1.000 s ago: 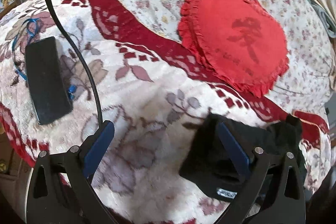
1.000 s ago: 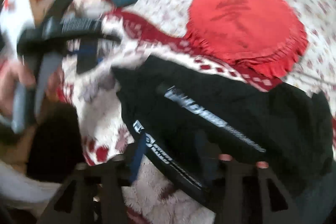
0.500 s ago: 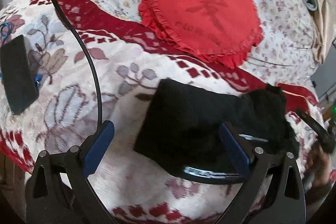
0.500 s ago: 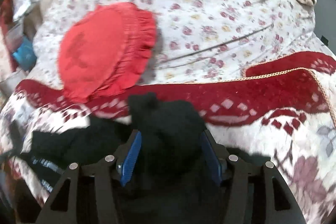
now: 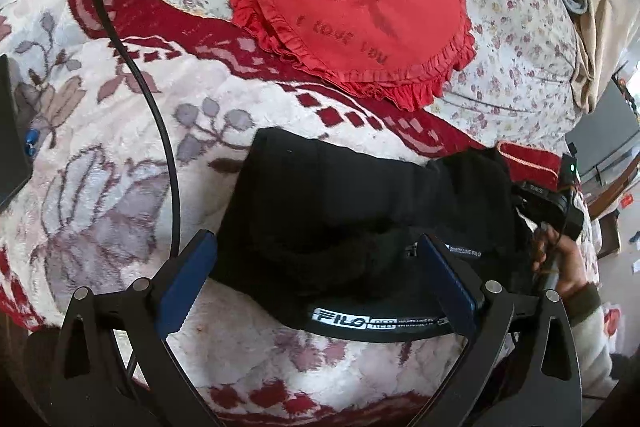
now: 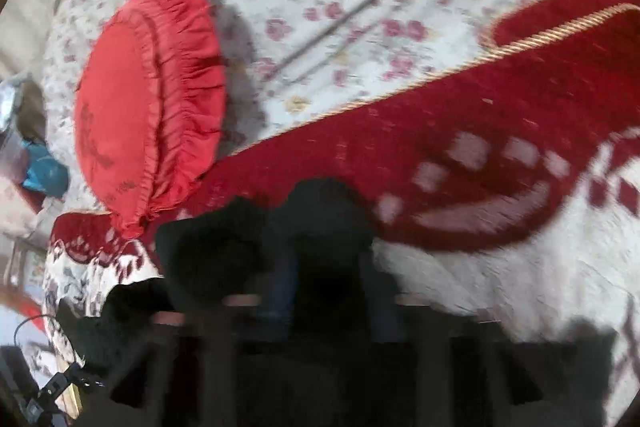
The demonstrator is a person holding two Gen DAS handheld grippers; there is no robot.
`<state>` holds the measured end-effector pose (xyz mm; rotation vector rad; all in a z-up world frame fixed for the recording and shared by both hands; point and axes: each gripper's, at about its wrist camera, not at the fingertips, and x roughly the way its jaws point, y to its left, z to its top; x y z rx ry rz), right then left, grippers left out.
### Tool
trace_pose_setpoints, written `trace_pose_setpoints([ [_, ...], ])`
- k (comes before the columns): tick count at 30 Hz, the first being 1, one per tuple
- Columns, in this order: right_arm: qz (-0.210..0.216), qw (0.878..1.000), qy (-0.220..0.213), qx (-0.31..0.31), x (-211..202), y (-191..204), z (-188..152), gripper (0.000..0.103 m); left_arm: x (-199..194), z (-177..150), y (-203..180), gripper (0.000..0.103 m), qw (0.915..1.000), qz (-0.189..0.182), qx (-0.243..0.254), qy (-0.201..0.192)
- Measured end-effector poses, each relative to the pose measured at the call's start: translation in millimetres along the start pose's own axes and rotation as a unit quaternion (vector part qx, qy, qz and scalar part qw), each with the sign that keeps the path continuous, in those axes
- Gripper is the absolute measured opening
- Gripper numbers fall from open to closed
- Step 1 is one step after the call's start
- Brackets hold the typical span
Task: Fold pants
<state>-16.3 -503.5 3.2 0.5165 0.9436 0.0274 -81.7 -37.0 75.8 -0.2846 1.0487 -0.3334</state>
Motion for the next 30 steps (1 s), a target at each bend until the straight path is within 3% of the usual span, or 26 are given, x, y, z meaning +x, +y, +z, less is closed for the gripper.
trace_pose_setpoints([
  [1,-0.008,1.0,-0.016,-0.012,-7,6,0,0.004,0,0,-1,0.1,1.0,0.001,0.003,0.001],
  [5,0.007,0.996,-0.091,-0.016,-73,5,-9,0.004,-1,2,4,0.1,1.0,-0.002,-0.002,-0.002],
  [8,-0.028,0.991,-0.133,-0.016,-134,-13,-38,0.004,-2,3,10,0.1,0.9999,-0.007,-0.014,-0.006],
  [12,-0.121,0.988,-0.101,-0.008,-161,-47,-74,0.004,-2,3,14,0.1,0.9998,-0.001,-0.016,-0.007],
  [15,-0.188,0.982,-0.026,-0.002,-137,-70,-91,0.004,-2,3,16,0.1,0.9998,0.009,-0.018,-0.009],
  [17,-0.196,0.981,-0.013,-0.009,-135,-76,-96,0.005,-3,4,20,0.1,0.9995,0.017,-0.022,-0.013],
  [19,-0.195,0.98,-0.03,-0.028,-147,-64,-97,0.008,-6,7,24,0.1,0.9993,0.027,-0.022,-0.017],
  [21,-0.167,0.983,-0.052,-0.059,-161,-44,-97,0.015,-7,11,29,0.1,0.9989,0.035,-0.023,-0.019],
  [23,-0.105,0.987,-0.066,-0.103,-168,-8,-97,0.046,-5,17,35,0.1,0.9987,0.041,-0.027,-0.016],
  [24,-0.074,0.987,-0.068,-0.122,-167,9,-99,0.053,-3,19,36,0.1,0.9986,0.04,-0.029,-0.017],
  [27,0.056,0.976,-0.034,-0.207,-139,80,-113,0.055,7,26,39,0.1,0.9986,0.045,-0.028,-0.006],
  [30,0.138,0.944,0.003,-0.301,-94,155,-131,0.055,21,31,38,0.1,0.9991,0.038,-0.01,0.014],
])
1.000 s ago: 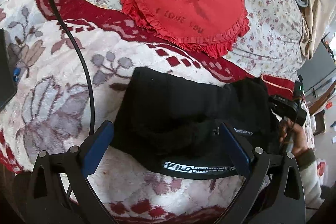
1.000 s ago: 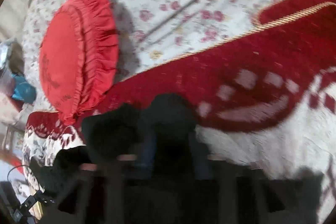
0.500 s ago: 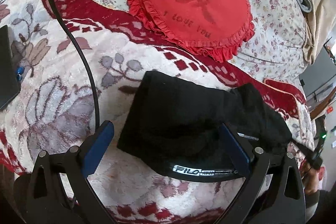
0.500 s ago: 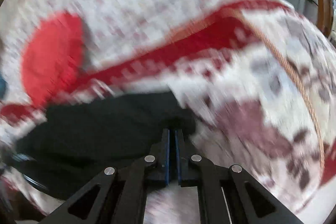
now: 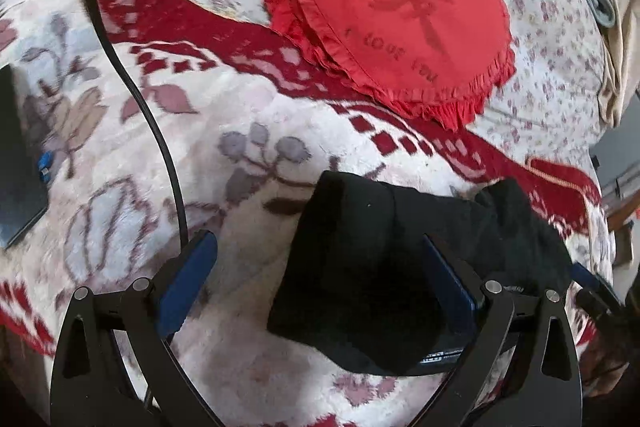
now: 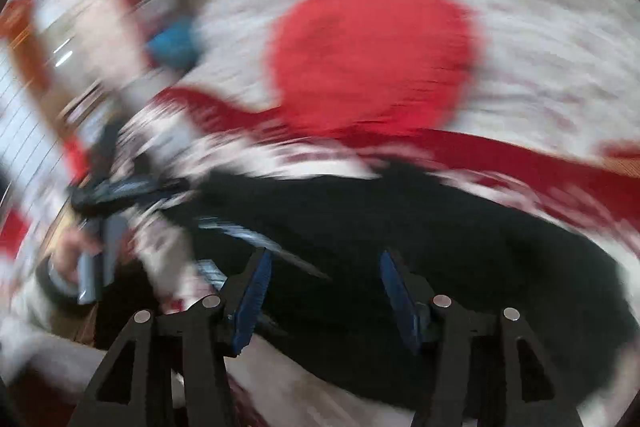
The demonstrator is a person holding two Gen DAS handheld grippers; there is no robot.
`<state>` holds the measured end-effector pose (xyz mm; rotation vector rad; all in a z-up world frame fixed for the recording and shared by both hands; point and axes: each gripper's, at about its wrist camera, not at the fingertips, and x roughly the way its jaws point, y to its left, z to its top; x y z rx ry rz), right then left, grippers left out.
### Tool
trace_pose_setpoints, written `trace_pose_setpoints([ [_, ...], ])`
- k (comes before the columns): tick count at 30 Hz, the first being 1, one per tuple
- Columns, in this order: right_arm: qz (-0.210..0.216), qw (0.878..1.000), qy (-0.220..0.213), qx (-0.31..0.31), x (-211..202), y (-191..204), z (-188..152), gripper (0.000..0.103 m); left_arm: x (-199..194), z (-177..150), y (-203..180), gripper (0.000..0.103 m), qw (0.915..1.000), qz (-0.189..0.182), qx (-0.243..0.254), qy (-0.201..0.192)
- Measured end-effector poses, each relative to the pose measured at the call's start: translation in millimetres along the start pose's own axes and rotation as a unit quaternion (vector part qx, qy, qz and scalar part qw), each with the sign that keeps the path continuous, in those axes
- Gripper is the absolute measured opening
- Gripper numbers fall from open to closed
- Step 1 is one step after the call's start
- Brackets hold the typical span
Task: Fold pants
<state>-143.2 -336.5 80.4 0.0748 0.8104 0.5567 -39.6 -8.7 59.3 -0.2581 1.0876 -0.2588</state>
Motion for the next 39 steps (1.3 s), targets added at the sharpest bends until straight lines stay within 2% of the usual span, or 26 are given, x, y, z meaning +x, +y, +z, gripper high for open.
trace_pose_setpoints([
  [2,0.025,0.997,0.014,-0.071,30,29,9,0.055,7,3,0,0.1,0.9999,-0.001,0.006,0.011],
  [4,0.043,0.987,0.031,-0.154,58,57,19,0.055,13,7,1,0.1,0.9998,-0.007,0.008,0.019],
  [6,0.066,0.976,0.047,-0.202,78,71,27,0.058,19,10,2,0.1,0.9995,-0.009,0.01,0.027],
  [7,0.075,0.972,0.054,-0.214,85,74,28,0.063,22,12,2,0.1,0.9994,-0.012,0.013,0.03],
  [10,0.103,0.959,0.094,-0.247,113,81,25,0.064,31,15,1,0.1,0.9988,-0.024,0.017,0.039],
  [11,0.105,0.956,0.11,-0.253,121,81,23,0.047,33,16,0,0.1,0.9986,-0.027,0.017,0.041],
  [12,0.103,0.954,0.118,-0.254,128,82,23,0.037,36,18,0,0.1,0.9986,-0.029,0.018,0.042],
  [13,0.106,0.955,0.127,-0.247,131,80,24,0.03,39,20,-2,0.1,0.9985,-0.03,0.018,0.041],
  [15,0.11,0.957,0.118,-0.241,124,80,23,0.026,42,25,-5,0.1,0.9987,-0.031,0.016,0.037],
  [18,0.081,0.966,0.074,-0.234,102,87,36,0.023,44,39,-17,0.1,0.9984,-0.045,0.019,0.028],
  [21,0.075,0.983,0.004,-0.168,69,82,55,0.023,33,53,-25,0.1,0.9982,-0.051,0.031,0.005],
  [23,0.075,0.989,-0.026,-0.122,60,82,53,0.022,20,62,-22,0.1,0.9981,-0.051,0.03,-0.018],
  [24,0.077,0.99,-0.023,-0.112,66,89,48,0.022,14,66,-18,0.1,0.9984,-0.042,0.026,-0.027],
  [26,0.079,0.991,0.01,-0.11,96,107,32,0.022,8,68,-8,0.1,0.9992,-0.015,0.014,-0.035],
  [27,0.063,0.991,0.023,-0.114,110,115,20,0.023,6,68,-2,0.1,0.9993,-0.003,0.009,-0.036],
  [29,0.034,0.993,0.038,-0.107,144,125,3,0.033,2,61,9,0.1,0.9994,0.014,-0.001,-0.031],
  [31,0.043,0.994,0.064,-0.08,159,126,-7,0.042,0,52,14,0.1,0.9996,0.017,-0.003,-0.024],
  [32,0.059,0.993,0.06,-0.079,154,127,-7,0.049,-2,46,15,0.1,0.9996,0.017,0.0,-0.021],
  [33,0.083,0.991,0.064,-0.083,145,128,-5,0.05,-4,41,15,0.1,0.9996,0.018,0.005,-0.02],
  [35,0.089,0.991,0.059,-0.083,125,120,3,0.051,-7,29,9,0.1,0.9993,0.024,0.018,-0.022],
  [39,0.009,0.999,-0.011,-0.034,72,65,24,0.053,-16,12,-4,0.1,0.9987,0.018,0.031,-0.036],
])
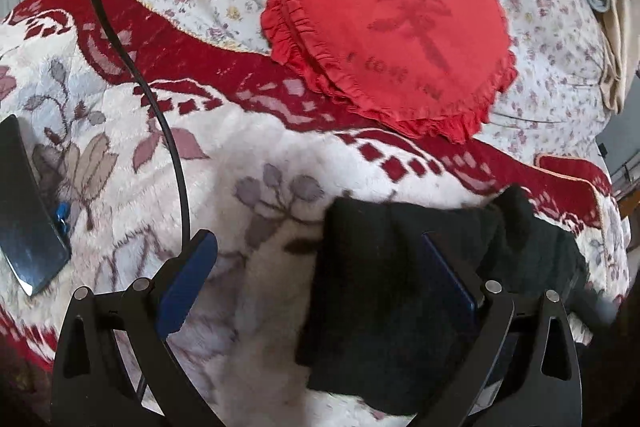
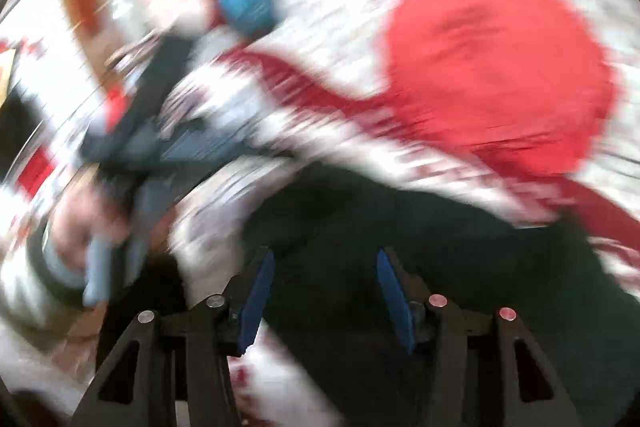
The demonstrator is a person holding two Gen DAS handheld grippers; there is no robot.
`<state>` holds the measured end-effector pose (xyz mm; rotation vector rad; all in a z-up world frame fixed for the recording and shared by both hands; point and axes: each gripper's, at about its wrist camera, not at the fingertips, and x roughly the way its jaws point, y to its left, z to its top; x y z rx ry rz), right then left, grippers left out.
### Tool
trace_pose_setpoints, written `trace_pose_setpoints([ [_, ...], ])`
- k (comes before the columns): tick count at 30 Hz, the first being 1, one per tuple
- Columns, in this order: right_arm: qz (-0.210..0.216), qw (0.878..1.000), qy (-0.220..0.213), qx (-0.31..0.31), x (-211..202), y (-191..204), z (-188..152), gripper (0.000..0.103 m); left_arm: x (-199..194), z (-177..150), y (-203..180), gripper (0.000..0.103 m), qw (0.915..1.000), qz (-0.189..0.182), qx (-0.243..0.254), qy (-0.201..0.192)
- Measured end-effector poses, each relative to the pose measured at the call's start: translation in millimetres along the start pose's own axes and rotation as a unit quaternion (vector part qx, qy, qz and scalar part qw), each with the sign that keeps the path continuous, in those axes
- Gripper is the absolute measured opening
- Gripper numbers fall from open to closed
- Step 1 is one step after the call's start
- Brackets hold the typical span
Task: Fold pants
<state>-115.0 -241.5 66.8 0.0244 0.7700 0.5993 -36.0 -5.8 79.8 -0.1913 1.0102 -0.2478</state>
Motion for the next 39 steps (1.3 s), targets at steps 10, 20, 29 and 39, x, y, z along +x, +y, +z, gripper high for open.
trace_pose_setpoints([
  [10,-0.155,0.981,0.044,0.104,23,-152,31,0.06,21,-18,-31,0.1,0.9998,0.009,0.016,0.008],
  [20,-0.161,0.981,0.023,0.102,31,-164,29,0.0,51,-28,-18,0.1,0.9989,0.036,-0.016,0.025],
  [29,-0.137,0.982,0.003,0.133,19,-173,26,0.037,53,-28,-19,0.1,0.9989,0.04,-0.014,0.021],
  [39,-0.104,0.988,0.058,0.095,46,-159,16,0.03,54,-30,-21,0.1,0.9987,0.045,-0.013,0.018],
])
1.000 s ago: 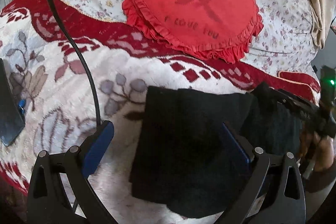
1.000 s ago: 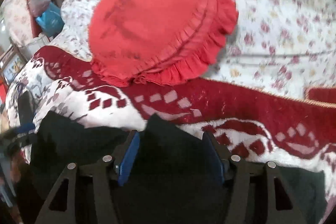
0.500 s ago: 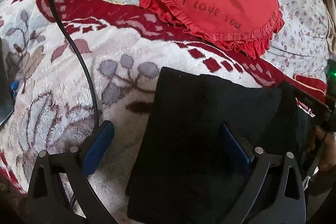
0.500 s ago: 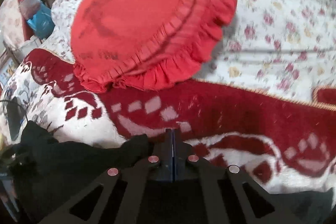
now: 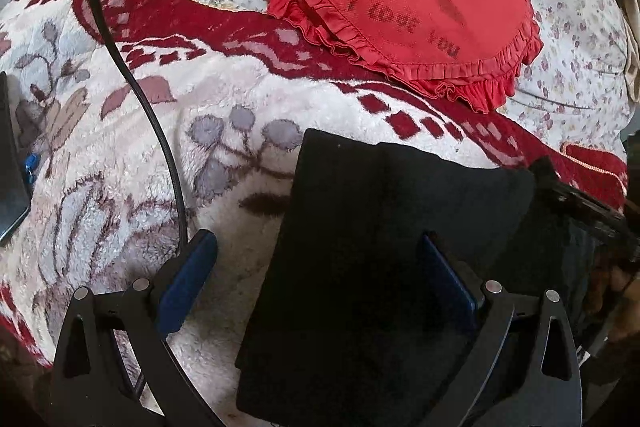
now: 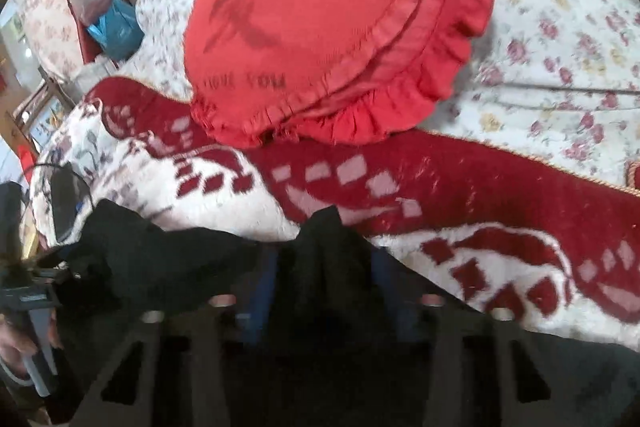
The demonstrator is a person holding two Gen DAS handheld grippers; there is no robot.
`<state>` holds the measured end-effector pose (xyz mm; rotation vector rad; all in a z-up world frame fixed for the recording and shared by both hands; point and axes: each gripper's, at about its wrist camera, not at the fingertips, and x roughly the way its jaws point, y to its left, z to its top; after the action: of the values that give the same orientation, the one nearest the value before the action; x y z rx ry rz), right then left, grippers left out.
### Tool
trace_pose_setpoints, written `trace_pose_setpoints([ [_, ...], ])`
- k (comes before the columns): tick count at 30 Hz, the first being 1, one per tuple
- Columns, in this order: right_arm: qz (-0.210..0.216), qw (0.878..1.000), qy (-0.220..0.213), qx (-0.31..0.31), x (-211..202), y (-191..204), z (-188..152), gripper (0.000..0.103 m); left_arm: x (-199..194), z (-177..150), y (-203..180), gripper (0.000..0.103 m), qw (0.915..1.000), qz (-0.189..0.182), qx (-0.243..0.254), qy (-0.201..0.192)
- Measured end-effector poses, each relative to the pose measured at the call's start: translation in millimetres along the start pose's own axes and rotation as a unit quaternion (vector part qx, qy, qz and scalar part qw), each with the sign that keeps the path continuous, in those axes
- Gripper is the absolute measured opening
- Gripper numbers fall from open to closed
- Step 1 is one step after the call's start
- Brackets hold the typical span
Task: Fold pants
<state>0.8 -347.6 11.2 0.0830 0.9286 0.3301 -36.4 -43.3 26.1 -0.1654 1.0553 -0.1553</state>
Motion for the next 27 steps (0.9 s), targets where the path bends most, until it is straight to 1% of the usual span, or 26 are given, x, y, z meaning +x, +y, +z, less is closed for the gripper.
trace_pose_setpoints([
  [1,0.002,1.0,-0.002,-0.006,2,-1,0,0.019,0,1,0,0.1,1.0,0.0,0.002,0.0],
  [2,0.006,1.0,-0.005,-0.009,1,-1,0,0.016,1,1,0,0.1,1.0,0.0,0.004,0.001],
  [3,0.004,1.0,-0.008,-0.013,0,0,1,0.015,2,2,0,0.1,1.0,0.0,0.005,0.002],
  [5,-0.012,1.0,-0.013,-0.025,-1,4,2,0.013,3,3,1,0.1,1.0,-0.001,0.004,0.002],
  [8,-0.035,0.999,-0.003,-0.018,12,4,2,0.013,6,2,-2,0.1,0.9999,0.006,0.009,-0.002],
  [12,-0.048,0.999,-0.014,-0.008,17,5,1,0.013,6,3,-2,0.1,0.9999,0.009,0.01,0.0],
  [13,-0.052,0.998,-0.018,-0.003,15,5,1,0.013,3,4,-1,0.1,0.9999,0.008,0.009,0.002],
  [15,-0.061,0.998,-0.025,0.003,6,5,0,0.02,-4,4,-1,0.1,0.9999,0.01,0.006,-0.001],
  [16,-0.063,0.998,-0.029,0.005,0,6,-1,0.024,-10,4,-3,0.1,0.9999,0.013,0.007,-0.008],
  [18,-0.068,0.997,-0.039,0.008,-16,8,-6,0.025,-24,4,-8,0.1,0.9993,0.018,0.014,-0.029],
  [20,-0.072,0.996,-0.046,0.016,-34,10,-17,0.031,-34,4,-13,0.1,0.9988,0.016,0.021,-0.043],
  [23,-0.065,0.996,-0.05,0.024,-56,12,-37,0.032,-50,4,-26,0.1,0.9975,0.002,0.031,-0.063],
  [25,-0.073,0.996,-0.048,0.027,-68,12,-53,0.032,-57,2,-34,0.1,0.9965,-0.005,0.038,-0.074],
  [27,-0.083,0.995,-0.042,0.035,-75,9,-68,0.032,-57,-2,-43,0.1,0.996,-0.014,0.047,-0.074],
])
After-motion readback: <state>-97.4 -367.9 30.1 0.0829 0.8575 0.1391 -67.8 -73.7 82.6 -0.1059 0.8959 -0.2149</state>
